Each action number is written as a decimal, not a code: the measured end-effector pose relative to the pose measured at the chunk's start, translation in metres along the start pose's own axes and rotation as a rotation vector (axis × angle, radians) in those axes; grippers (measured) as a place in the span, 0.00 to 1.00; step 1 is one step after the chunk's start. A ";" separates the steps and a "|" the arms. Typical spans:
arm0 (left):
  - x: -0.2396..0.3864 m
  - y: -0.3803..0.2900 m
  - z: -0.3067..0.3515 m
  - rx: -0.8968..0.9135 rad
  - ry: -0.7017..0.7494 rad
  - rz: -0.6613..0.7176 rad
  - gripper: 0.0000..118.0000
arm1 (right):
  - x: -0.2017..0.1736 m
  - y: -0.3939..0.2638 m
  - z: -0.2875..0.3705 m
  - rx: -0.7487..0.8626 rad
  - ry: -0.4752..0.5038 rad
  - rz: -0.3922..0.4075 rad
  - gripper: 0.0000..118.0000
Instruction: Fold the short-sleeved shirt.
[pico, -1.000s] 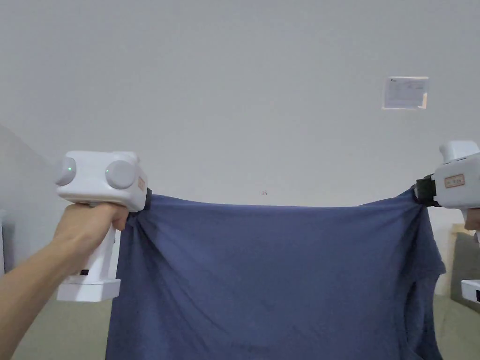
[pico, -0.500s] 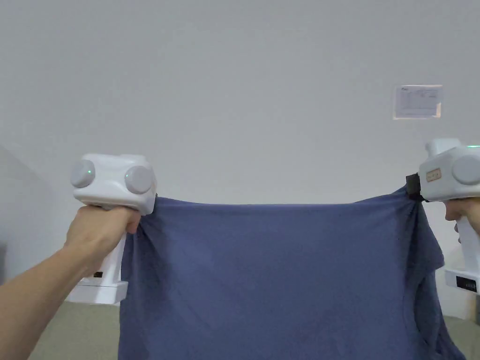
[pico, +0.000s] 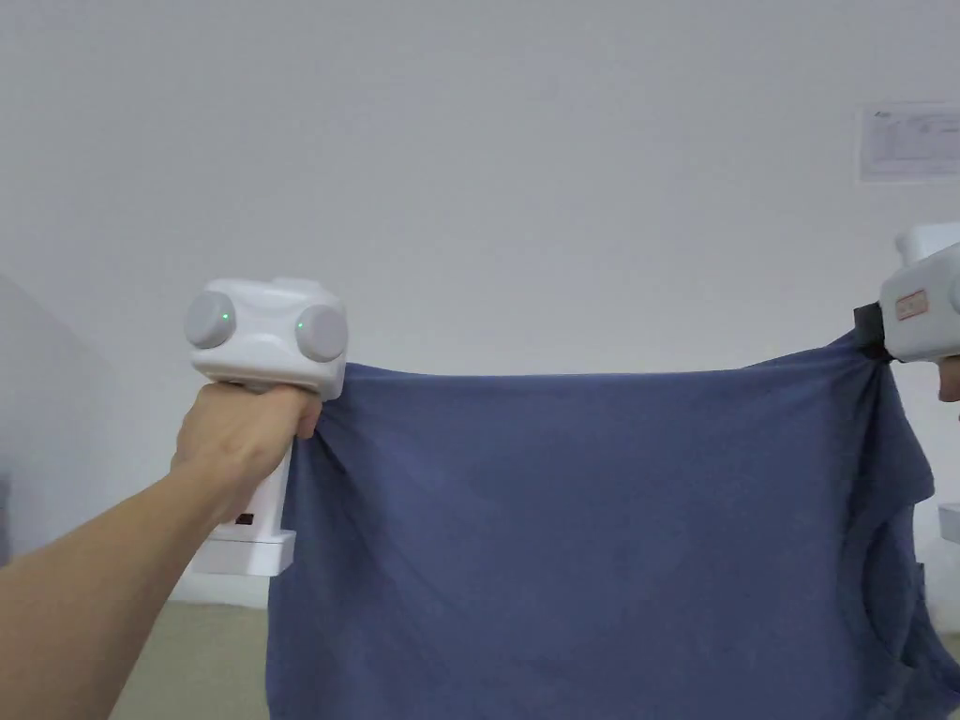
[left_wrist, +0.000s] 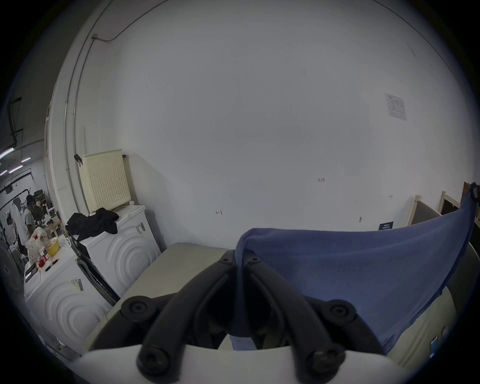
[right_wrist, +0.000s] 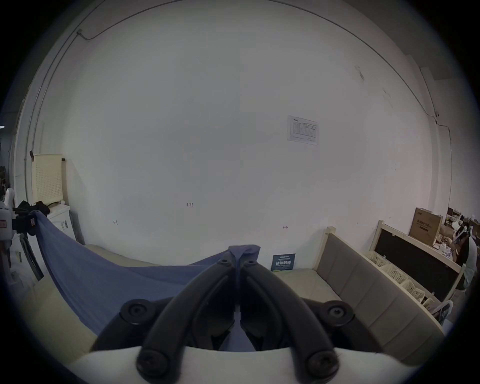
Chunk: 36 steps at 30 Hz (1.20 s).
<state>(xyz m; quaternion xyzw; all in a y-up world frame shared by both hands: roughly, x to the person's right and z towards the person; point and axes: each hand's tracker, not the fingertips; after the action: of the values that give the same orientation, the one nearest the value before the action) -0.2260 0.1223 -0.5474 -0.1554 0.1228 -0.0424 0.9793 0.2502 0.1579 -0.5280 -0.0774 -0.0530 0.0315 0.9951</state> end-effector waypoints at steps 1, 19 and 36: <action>0.001 -0.003 -0.008 -0.003 0.007 -0.005 0.01 | -0.003 -0.002 -0.007 -0.001 0.001 0.002 0.03; -0.023 -0.245 -0.041 -0.287 -0.080 -0.102 0.01 | -0.033 -0.252 0.013 -0.299 0.118 -0.011 0.03; -0.097 -0.472 0.181 -0.524 -0.194 -0.081 0.01 | 0.002 -0.481 0.297 -0.599 0.154 -0.069 0.03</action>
<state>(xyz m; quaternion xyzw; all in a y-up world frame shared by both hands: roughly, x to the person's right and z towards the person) -0.2948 -0.2603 -0.2095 -0.4114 0.0291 -0.0335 0.9104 0.2455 -0.2719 -0.1600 -0.3677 0.0130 -0.0251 0.9295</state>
